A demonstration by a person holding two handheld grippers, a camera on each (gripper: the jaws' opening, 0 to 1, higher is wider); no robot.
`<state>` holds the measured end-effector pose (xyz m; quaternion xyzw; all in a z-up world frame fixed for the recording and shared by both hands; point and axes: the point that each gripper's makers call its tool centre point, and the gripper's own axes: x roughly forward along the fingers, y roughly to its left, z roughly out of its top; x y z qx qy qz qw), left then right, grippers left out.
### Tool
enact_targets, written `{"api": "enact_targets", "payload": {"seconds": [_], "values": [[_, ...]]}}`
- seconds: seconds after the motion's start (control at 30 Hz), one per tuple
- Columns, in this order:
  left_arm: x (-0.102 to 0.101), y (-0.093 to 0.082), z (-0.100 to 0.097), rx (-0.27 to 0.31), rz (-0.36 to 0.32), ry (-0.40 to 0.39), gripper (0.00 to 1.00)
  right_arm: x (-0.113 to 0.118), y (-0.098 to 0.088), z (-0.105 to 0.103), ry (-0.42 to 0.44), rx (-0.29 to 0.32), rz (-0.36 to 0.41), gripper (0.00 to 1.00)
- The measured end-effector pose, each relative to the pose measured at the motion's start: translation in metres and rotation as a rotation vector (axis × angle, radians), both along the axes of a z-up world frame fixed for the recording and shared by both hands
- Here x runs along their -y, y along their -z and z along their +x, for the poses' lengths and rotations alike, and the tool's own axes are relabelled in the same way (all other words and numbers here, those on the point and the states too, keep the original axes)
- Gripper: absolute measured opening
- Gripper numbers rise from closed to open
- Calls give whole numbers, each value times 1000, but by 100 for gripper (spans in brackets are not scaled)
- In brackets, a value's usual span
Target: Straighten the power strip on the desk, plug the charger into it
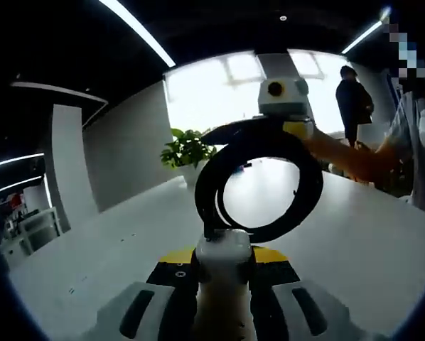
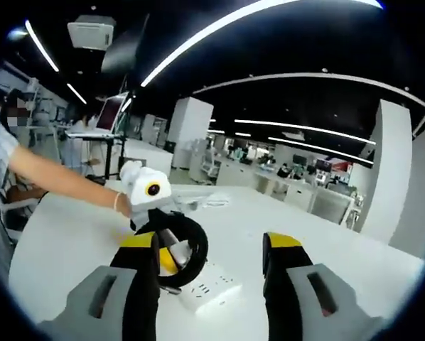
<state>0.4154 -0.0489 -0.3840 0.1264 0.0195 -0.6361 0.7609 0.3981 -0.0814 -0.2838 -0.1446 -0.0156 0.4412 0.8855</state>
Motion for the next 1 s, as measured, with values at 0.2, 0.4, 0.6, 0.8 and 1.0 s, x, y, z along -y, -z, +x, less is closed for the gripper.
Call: {"api": "enact_targets", "payload": {"seconds": [0.2,0.4,0.6,0.8,1.0], "values": [[0,0,0,3,8,-4,25,-1,-8,6,37,102,-4,100],[0,0,0,4,8,-9,25,4,-10,5,59,168,-54,100],[0,-1,1,4,6,-7,25,11,-27,12,-12,200,89,100],[0,-1,0,6,6,-2,25,21,-20,33,-54,151,127,100],[-1,-1,1,6,1,-3,25,19,-11,40,-102,110,149,100]]}}
